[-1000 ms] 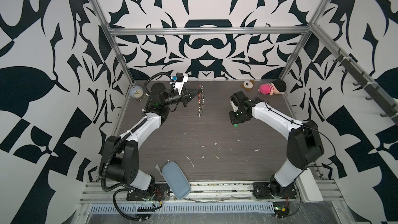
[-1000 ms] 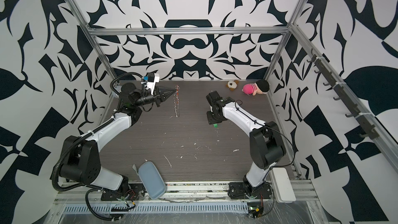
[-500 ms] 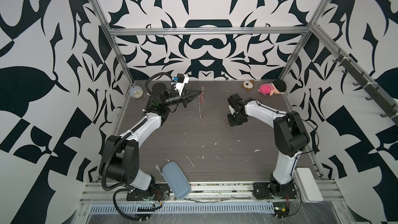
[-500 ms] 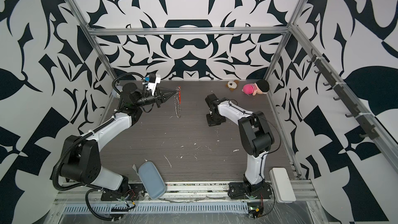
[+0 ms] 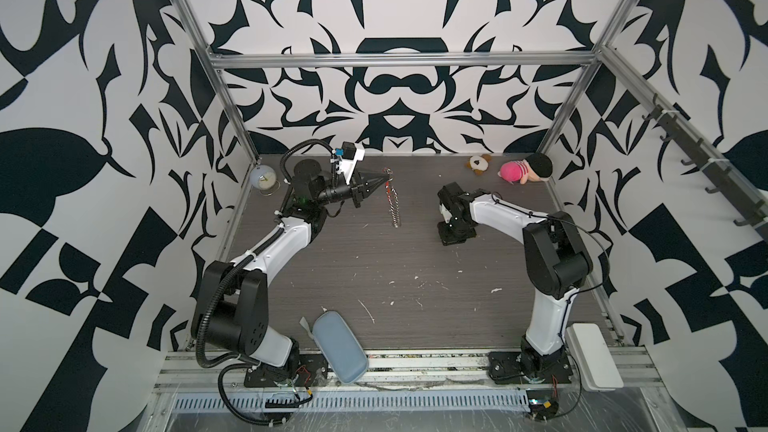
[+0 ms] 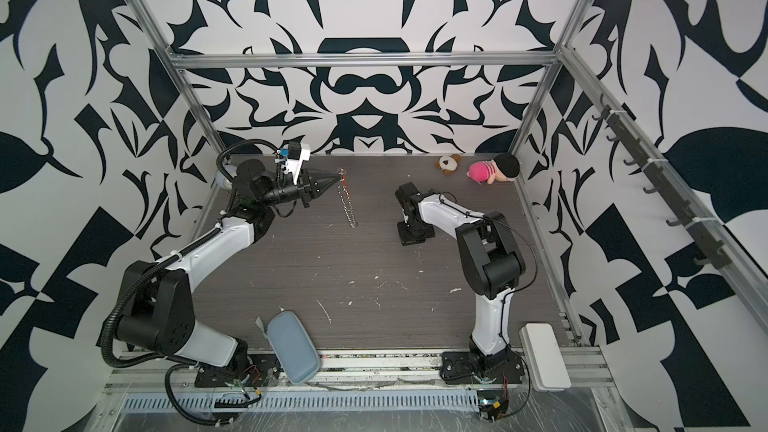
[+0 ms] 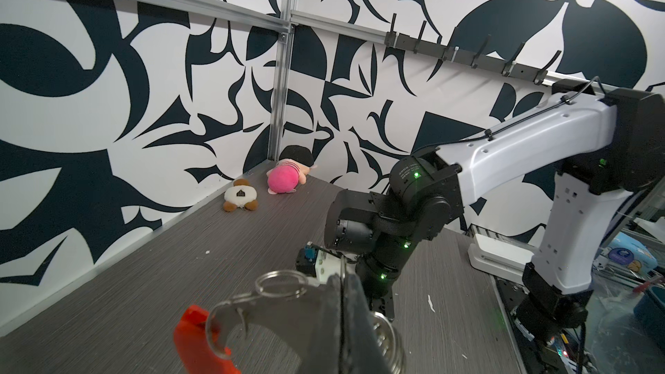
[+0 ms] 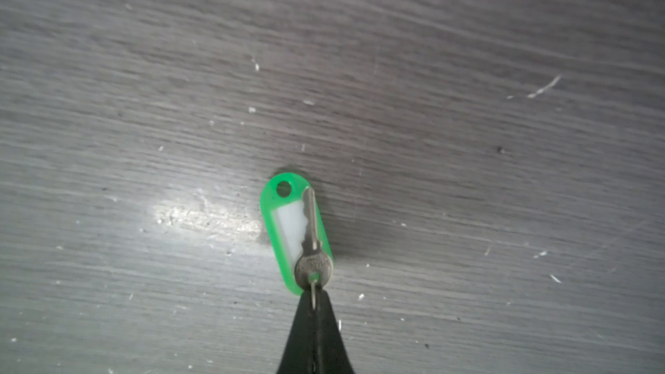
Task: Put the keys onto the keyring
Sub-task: 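Lower the green-tagged key onto the table and open the right gripper, then raise the right gripper and grasp the keyring's metal plate beside the left gripper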
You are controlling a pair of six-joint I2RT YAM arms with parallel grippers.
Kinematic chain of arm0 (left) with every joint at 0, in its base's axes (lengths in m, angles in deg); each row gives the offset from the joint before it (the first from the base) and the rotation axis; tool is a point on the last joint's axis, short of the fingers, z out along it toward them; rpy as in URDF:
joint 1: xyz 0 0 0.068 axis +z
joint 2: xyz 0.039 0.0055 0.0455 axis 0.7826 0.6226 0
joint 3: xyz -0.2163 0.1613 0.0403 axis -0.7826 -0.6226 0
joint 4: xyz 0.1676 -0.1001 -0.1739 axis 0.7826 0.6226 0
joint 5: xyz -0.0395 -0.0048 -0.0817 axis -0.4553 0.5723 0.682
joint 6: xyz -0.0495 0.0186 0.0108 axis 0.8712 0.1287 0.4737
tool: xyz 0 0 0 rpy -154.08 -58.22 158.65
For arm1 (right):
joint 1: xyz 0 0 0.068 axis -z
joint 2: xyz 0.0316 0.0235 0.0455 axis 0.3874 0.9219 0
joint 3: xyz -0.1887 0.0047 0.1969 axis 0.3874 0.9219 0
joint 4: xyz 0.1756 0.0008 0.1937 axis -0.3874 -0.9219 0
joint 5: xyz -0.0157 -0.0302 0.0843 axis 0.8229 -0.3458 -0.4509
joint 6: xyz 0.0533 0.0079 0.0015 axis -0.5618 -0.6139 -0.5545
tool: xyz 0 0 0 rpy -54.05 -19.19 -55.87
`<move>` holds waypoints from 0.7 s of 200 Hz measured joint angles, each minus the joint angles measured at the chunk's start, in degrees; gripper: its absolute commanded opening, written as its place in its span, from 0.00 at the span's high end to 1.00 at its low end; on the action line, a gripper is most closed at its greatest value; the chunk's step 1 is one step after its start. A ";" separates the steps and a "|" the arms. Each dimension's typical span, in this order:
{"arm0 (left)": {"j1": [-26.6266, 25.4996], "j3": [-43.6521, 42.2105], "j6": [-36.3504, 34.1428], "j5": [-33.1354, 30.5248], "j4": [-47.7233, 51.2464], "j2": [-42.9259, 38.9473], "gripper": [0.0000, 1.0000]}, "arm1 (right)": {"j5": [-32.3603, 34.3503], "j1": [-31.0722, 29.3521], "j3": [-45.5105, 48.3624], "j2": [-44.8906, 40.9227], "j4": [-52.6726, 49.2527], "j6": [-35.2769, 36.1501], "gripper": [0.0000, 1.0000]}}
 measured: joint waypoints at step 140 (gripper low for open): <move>-0.20 1.33 -3.54 2.91 7.74 0.17 1.00 | -11.76 0.55 -6.62 -17.62 5.62 1.88 0.74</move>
